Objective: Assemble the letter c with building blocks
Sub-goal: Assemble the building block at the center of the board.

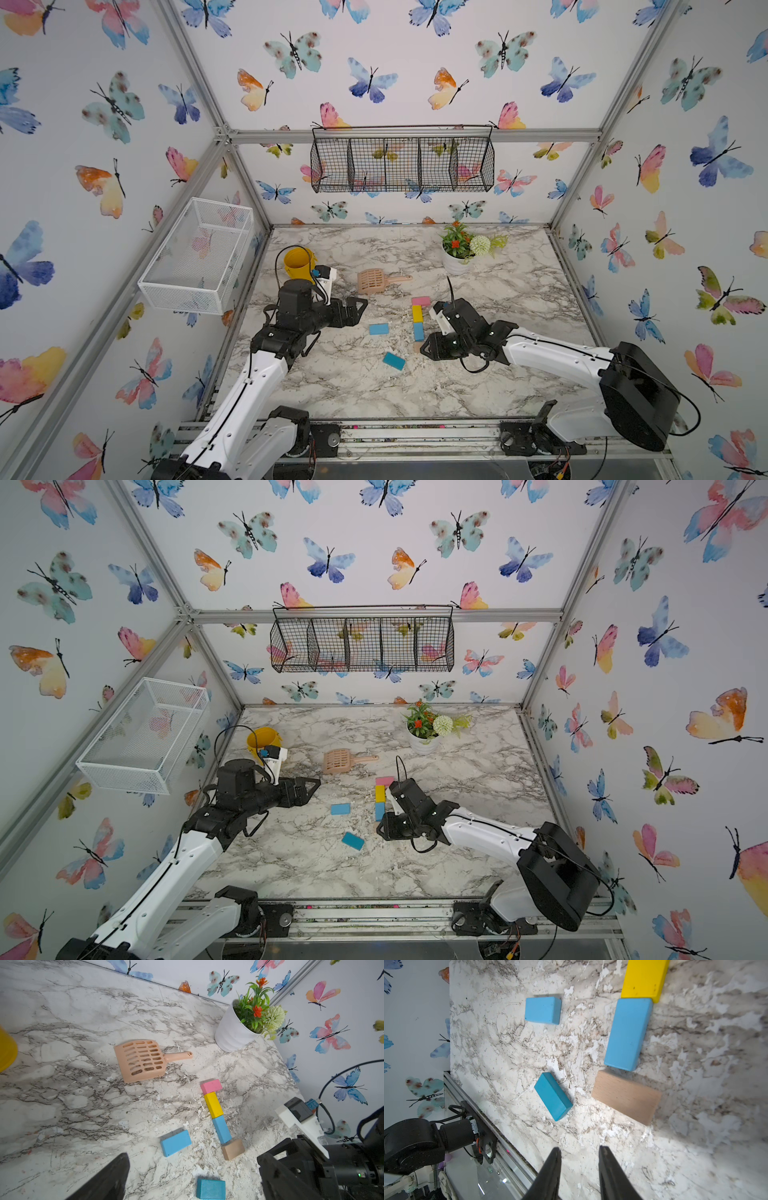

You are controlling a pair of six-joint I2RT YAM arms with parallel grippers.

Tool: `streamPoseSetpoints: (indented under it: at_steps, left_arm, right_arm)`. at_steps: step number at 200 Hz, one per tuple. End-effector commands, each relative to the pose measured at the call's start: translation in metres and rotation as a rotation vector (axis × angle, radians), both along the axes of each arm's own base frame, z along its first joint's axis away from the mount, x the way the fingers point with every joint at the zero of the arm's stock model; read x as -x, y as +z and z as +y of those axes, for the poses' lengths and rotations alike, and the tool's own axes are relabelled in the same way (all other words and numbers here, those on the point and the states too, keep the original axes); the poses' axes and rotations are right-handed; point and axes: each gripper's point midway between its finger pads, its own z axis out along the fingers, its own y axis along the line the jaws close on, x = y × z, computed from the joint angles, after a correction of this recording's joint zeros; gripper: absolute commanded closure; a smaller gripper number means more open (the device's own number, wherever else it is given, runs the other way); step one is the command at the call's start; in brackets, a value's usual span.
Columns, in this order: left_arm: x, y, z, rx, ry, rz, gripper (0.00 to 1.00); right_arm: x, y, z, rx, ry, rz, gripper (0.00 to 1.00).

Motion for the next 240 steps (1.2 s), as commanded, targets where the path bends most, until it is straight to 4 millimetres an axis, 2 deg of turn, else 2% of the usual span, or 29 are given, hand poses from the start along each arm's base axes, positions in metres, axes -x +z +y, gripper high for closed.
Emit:
streamPoseSetpoints:
  at_steps: [1,11,30,79,132,240]
  left_arm:
    - [0.006,-0.020,0.004,-0.042,0.005,0.047,0.01]
    - [0.007,-0.025,0.003,-0.063,-0.017,0.045,0.01]
    - [0.008,-0.027,0.001,-0.079,-0.046,0.039,0.01]
    - [0.010,-0.034,0.002,-0.088,-0.045,0.058,0.01]
    - [0.012,-0.027,0.008,-0.101,-0.015,0.021,0.02]
    - [0.013,-0.028,0.007,-0.097,-0.025,0.025,0.02]
  right_arm:
    - [0.004,-0.012,0.005,-0.030,0.009,0.042,0.66]
    - [0.005,-0.017,0.008,-0.039,0.014,0.058,0.66]
    - [0.007,-0.023,0.013,-0.059,0.021,0.081,0.74]
    - [0.010,-0.041,0.009,-0.035,-0.006,0.116,0.87]
    - [0.005,-0.051,0.003,-0.010,-0.065,0.118,0.97]
    - [-0.011,-0.059,0.005,-0.017,-0.152,0.117,0.97]
